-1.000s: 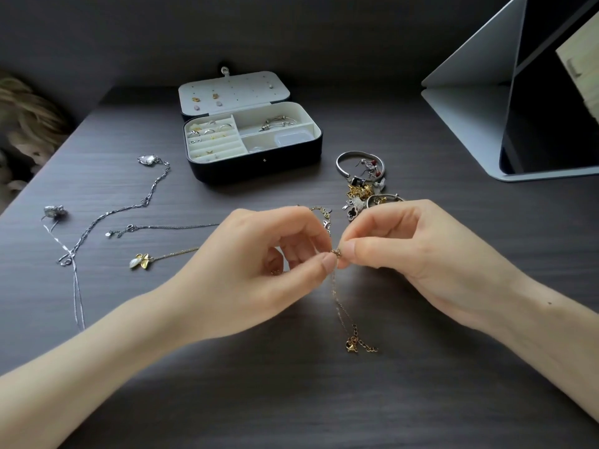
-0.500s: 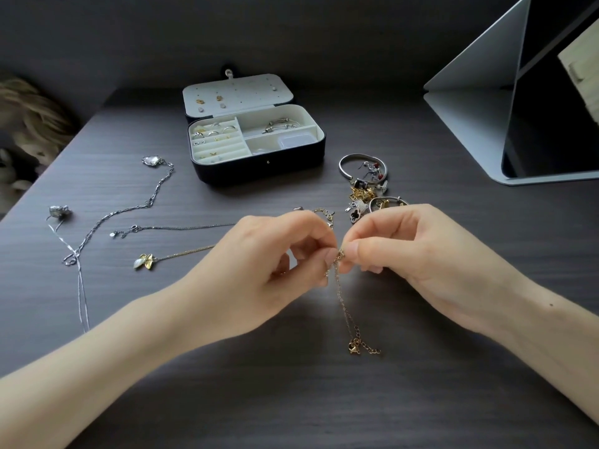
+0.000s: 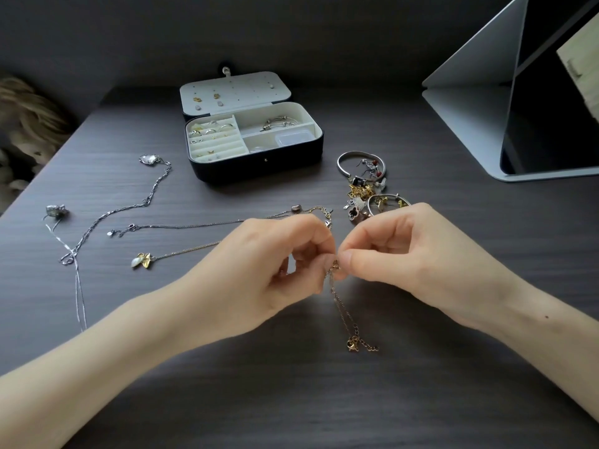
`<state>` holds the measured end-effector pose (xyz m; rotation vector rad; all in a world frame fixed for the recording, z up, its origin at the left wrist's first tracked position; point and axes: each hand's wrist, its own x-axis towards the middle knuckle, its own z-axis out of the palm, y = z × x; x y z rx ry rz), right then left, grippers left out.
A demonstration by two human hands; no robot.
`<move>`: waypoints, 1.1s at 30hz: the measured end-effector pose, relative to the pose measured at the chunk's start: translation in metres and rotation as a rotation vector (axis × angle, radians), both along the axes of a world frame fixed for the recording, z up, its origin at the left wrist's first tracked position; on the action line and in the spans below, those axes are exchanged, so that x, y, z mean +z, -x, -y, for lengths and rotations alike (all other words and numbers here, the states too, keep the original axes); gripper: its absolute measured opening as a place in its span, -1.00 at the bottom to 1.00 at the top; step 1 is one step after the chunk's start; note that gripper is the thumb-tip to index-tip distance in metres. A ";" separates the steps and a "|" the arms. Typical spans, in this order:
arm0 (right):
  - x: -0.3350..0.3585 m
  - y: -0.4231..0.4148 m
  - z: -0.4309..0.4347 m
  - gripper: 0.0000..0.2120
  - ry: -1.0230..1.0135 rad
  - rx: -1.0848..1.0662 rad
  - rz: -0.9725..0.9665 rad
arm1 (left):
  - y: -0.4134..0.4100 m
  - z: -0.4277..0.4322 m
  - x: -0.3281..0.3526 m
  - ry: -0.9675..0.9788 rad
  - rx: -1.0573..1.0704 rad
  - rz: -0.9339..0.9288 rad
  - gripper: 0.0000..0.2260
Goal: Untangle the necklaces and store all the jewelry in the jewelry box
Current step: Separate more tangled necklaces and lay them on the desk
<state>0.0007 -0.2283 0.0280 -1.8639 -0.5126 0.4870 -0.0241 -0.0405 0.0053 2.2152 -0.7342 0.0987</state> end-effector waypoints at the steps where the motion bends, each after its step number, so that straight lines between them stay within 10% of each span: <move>1: 0.001 0.000 0.000 -0.88 0.014 -0.003 0.009 | 0.000 0.000 0.000 -0.024 -0.008 0.026 -0.98; 33: 0.004 -0.002 -0.001 -0.76 -0.175 -0.070 -0.184 | 0.001 0.001 0.004 0.114 0.049 -0.057 -0.85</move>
